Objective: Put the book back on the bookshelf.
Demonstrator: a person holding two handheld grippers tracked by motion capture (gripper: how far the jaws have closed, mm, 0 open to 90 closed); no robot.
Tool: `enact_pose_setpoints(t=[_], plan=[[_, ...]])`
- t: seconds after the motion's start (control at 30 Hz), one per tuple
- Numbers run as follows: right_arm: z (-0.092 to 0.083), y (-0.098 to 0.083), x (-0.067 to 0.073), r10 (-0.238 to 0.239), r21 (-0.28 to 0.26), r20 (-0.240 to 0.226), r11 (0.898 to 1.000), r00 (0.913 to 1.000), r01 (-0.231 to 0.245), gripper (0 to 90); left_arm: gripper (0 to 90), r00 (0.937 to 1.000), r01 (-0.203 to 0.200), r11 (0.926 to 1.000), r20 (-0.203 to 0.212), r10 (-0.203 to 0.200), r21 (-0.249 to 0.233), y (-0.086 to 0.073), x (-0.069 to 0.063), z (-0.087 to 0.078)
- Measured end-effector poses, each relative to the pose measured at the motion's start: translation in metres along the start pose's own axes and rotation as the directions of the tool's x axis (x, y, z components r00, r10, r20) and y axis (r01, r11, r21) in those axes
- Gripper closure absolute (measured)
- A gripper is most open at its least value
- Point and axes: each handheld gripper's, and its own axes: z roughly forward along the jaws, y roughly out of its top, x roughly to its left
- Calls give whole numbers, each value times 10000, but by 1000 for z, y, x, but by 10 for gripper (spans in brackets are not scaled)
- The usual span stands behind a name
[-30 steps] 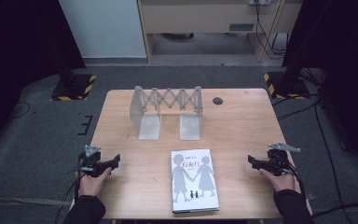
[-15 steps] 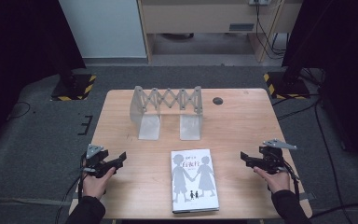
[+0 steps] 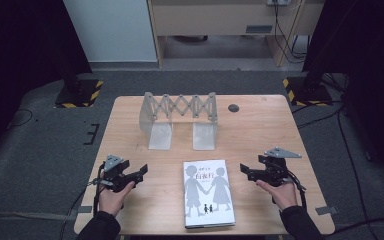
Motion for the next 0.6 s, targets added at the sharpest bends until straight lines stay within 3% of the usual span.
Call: enact_pose_setpoints(t=[0.27,0.4,0.6], plan=[[9,-7,15,42,299,-562,9996,9984,-25,147,198,9978,-426,9987,516,412,265,-2,-26,10],[13,-13,17,332,498,-890,9983,9955,-288,151,207,9952,-561,9975,822,524,427,-4,-41,17],[21,-17,27,198,756,-1181,9971,9928,-109,167,206,9911,-814,9950,1103,747,579,-8,-62,27]])
